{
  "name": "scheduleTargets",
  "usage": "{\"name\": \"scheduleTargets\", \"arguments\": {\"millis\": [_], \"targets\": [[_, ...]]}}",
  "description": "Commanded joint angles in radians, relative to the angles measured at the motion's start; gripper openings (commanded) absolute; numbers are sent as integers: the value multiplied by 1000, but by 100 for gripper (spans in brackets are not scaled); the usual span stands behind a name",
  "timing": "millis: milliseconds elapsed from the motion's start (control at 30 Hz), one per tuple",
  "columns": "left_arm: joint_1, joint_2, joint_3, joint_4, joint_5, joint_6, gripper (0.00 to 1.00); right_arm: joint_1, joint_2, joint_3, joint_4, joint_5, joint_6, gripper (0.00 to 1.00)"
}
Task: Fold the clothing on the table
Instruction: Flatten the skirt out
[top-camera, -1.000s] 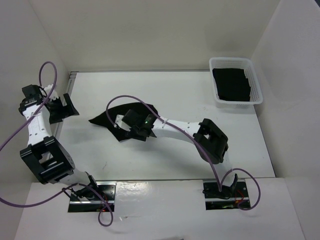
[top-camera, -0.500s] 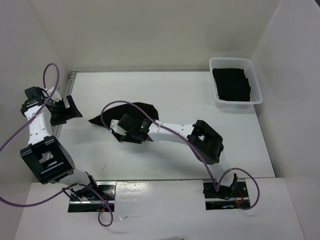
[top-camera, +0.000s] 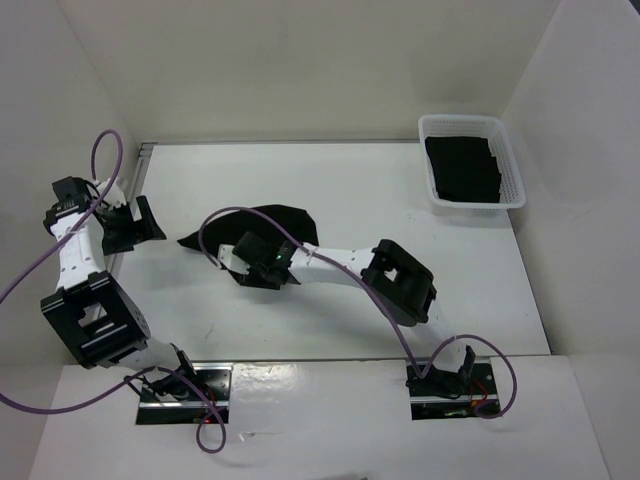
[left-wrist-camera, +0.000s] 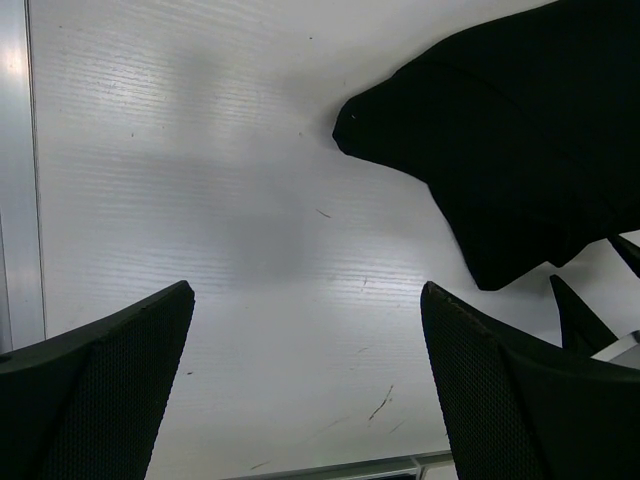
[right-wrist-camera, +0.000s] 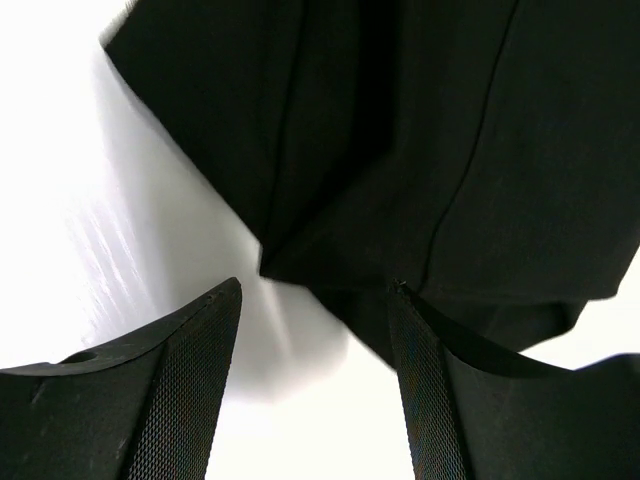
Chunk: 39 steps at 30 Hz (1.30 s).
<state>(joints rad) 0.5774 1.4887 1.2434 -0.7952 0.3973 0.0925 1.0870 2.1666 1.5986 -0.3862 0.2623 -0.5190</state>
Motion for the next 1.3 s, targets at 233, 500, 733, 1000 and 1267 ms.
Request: {"name": "scheduleTargets", "arguments": {"millis": [233, 500, 733, 1000, 1267], "targets": [[1, -22, -1, -4, 6, 41, 100, 7, 22, 162, 3, -63, 34, 65], [1, -13, -1, -4, 6, 50, 100, 7, 53, 162, -6, -72, 43, 65], [1, -4, -1, -13, 6, 59, 100, 7, 73, 162, 3, -63, 43, 65], [1, 5, -1, -13, 6, 69, 98, -25, 73, 162, 3, -45, 34, 40], [1, 48, -22, -4, 6, 96, 91, -64, 52, 130, -6, -35, 34, 12]]}}
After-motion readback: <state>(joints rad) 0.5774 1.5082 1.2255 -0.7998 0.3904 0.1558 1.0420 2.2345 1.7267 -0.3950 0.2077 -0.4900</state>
